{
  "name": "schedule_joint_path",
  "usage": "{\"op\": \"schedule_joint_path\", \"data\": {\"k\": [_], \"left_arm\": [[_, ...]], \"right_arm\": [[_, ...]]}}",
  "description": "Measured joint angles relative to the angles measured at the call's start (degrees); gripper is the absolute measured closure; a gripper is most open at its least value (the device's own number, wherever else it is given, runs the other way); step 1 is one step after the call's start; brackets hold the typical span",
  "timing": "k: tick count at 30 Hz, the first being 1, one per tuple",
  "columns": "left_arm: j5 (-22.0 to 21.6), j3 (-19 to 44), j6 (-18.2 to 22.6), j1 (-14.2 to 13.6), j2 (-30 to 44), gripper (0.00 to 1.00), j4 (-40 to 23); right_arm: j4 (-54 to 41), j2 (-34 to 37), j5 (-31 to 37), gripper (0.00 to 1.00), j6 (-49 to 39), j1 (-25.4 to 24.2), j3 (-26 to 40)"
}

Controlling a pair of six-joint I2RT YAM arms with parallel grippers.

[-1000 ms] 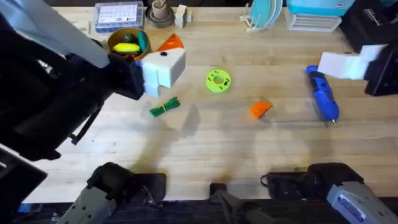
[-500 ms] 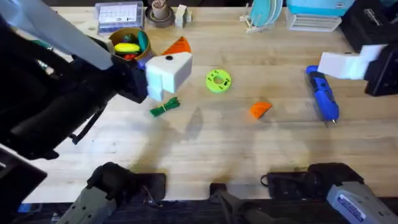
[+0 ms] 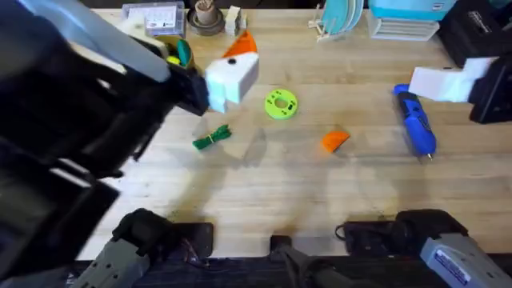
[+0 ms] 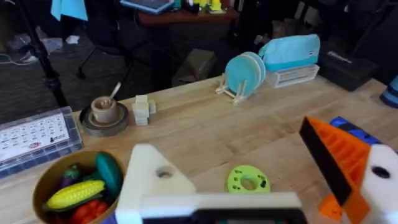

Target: Pick up the gripper from the table and insert it into the empty holder that is missing its gripper. Then pick up a screw, insert it into the mounting hole, and use the screwdriver to tighten it. Finally, clean up the table by picking up the vegetable and placing it into the bucket.

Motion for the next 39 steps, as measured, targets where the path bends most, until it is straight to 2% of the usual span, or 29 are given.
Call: {"op": "schedule_joint_path", "data": {"k": [6,9,18,22,33,39], "left_arm": [[2.03,-16.61,-0.04,0.0,-2.32,0.008,18.93],[2.6,-22.81,-0.04,0.0,-7.15,0.008,22.32],[2.77,-35.11,-0.02,0.0,-26.68,0.008,22.19],[2.7,-36.8,-0.02,0.0,-33.06,0.008,15.32],[1.02,-36.8,-0.02,-0.02,-34.58,0.008,5.62],[0.37,-36.8,-0.02,-0.55,-34.56,0.008,5.5]], "right_arm": [[0.0,-0.02,0.0,0.18,0.0,0.0,0.0],[0.0,0.0,0.0,0.18,0.0,0.0,0.0],[0.0,0.0,0.0,0.179,0.0,0.0,0.0],[0.02,-0.02,0.0,0.179,0.0,0.0,0.0],[0.0,0.0,0.0,0.18,0.0,0.0,0.0],[0.0,0.0,0.0,0.18,0.0,0.0,0.0]]}}
